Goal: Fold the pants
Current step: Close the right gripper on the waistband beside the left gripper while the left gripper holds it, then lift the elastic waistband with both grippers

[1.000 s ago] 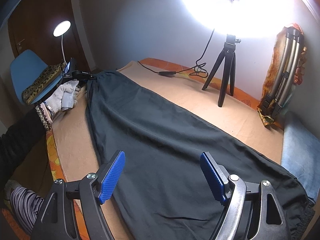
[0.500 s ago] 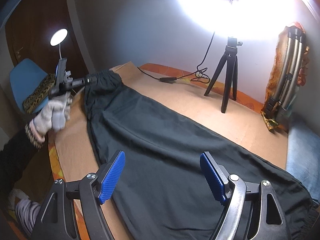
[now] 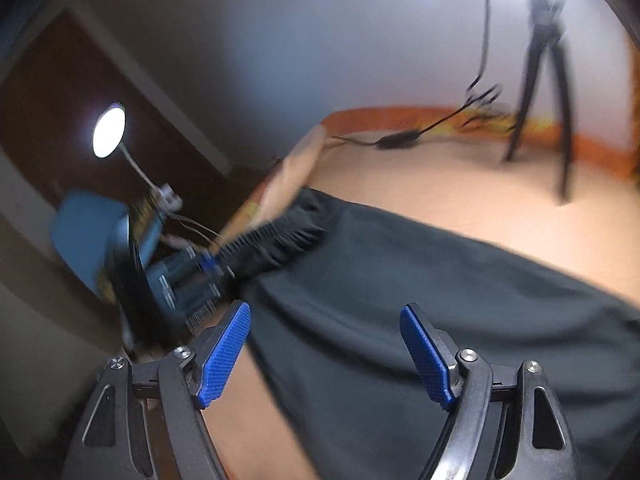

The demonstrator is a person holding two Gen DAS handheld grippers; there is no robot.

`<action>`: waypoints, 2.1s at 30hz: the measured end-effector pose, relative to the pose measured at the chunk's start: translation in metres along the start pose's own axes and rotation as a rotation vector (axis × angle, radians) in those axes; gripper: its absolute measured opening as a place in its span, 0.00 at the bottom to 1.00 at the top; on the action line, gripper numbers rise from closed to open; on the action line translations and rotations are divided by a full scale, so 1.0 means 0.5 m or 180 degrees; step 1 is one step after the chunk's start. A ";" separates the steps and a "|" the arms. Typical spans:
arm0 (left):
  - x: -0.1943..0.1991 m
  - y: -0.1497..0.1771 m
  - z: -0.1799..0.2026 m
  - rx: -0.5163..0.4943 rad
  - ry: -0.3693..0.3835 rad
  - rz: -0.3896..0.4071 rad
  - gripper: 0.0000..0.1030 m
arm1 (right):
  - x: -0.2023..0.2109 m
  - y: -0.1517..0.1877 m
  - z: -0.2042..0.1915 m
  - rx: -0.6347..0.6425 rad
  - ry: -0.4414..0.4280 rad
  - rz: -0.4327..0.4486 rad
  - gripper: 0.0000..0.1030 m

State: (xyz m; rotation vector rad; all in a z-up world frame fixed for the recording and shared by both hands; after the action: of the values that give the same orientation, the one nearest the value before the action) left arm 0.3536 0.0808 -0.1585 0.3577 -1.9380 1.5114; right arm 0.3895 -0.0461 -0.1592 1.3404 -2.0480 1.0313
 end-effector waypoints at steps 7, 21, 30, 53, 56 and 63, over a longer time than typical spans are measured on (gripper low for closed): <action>-0.003 0.016 0.017 -0.0130 0.0020 -0.0049 0.14 | -0.205 -0.067 -0.020 -0.0745 -0.0327 -0.0227 0.77; 0.021 0.034 0.025 -0.0349 -0.0178 -0.0045 0.21 | -0.366 -0.130 -0.005 -0.1571 0.0007 -0.0303 0.68; 0.080 0.054 0.061 -0.0656 -0.0525 0.0125 0.25 | -0.409 -0.122 -0.055 -0.1090 0.0282 -0.0410 0.27; 0.011 0.090 0.067 -0.0667 0.0171 -0.0227 0.51 | -0.309 -0.083 0.013 -0.0915 -0.0076 -0.0538 0.48; 0.001 0.085 0.080 -0.0758 0.0215 -0.0244 0.51 | -0.286 -0.052 0.025 -0.1054 -0.0126 -0.0571 0.59; -0.029 0.072 0.039 -0.0476 0.0381 -0.0308 0.51 | -0.299 -0.031 0.001 -0.1152 -0.0302 -0.0630 0.61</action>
State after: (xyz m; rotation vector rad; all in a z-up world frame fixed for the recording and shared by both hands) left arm 0.3378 0.0707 -0.1975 0.2846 -1.8978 1.2880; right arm 0.4642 0.0321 -0.2634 1.3821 -1.9999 0.4913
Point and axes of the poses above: each gripper's, at about its wrist camera, not at the fingertips, and x roughly against the way its jaws point, z to its right, y to its underside, the point moved 5 cm from there along -x, roughly the way its jaws point, and after that the axes turned 7 degrees about -x, right-handed, at the moved point
